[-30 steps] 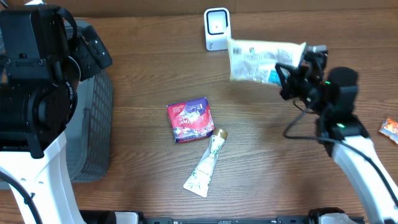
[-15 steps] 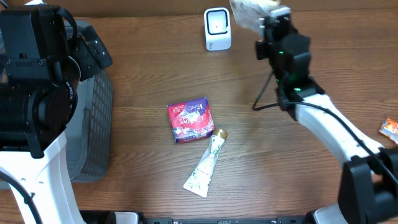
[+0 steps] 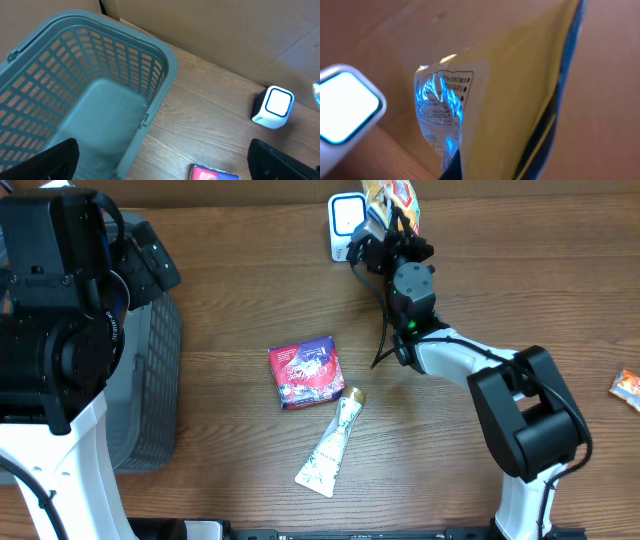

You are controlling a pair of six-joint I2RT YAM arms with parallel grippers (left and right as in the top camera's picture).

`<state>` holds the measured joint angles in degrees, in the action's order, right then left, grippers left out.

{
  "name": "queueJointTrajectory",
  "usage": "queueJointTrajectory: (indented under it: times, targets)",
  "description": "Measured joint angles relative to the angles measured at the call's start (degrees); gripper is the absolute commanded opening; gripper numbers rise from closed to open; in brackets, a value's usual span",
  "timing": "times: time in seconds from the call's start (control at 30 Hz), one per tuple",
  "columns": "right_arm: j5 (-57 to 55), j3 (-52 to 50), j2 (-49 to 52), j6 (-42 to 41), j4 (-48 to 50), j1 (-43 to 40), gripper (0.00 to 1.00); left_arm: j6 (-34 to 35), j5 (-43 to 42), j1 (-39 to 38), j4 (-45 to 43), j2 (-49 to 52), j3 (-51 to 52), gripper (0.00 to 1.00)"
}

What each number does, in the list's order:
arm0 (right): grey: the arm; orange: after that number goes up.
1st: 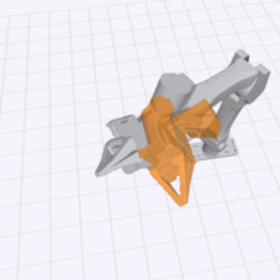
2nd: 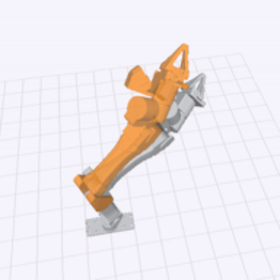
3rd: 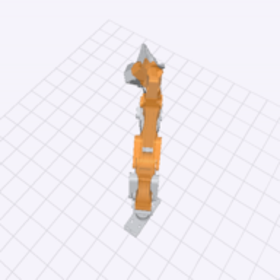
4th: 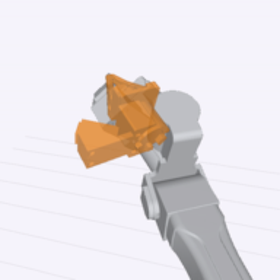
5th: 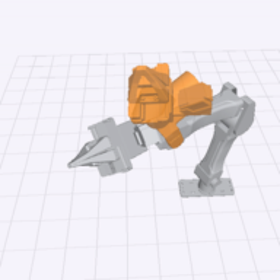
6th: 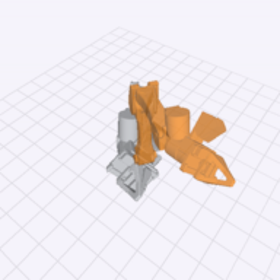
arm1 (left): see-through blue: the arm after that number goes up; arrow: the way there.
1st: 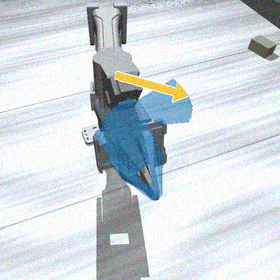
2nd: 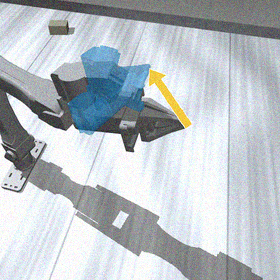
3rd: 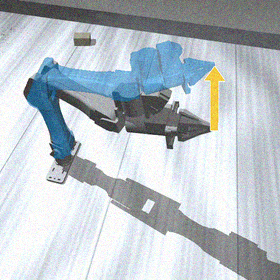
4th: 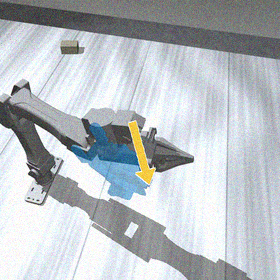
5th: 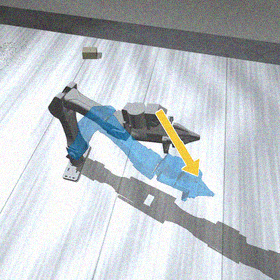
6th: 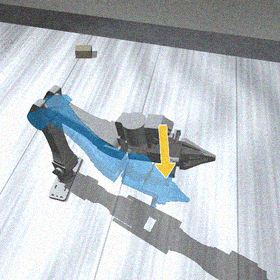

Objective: Scan the item barcode
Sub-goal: 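Lift the yellow bag with the right gripper to the white scanner, then carry the yellow bag right and drop it at the table edge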

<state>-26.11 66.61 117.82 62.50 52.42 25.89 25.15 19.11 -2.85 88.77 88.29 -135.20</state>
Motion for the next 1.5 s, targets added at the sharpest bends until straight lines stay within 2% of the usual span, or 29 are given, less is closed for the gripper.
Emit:
queueJointTrajectory:
  times: [0.13,0.33,1.17,1.3,1.5]
  targets:
    - [-0.31,0.0,2.71,5.14,-2.29,1.09,0.04,0.0,0.0,0.0,0.0,0.02,0.0,1.0]
    - [-0.44,0.0,5.42,7.69,-2.47,3.23,0.04,0.0,0.0,0.0,0.0,0.0,0.0,1.0]
    - [3.19,0.0,5.46,7.98,-2.21,4.07,0.04,0.0,0.0,0.0,0.0,0.02,0.0,1.0]
    - [1.14,0.5,5.46,3.63,-2.16,3.67,0.04,0.0,0.0,0.0,-0.02,0.0,0.0,1.0]
    - [-13.35,3.63,5.05,-7.8,-1.6,4.39,0.03,0.0,-0.02,0.0,0.0,0.0,0.0,1.0]
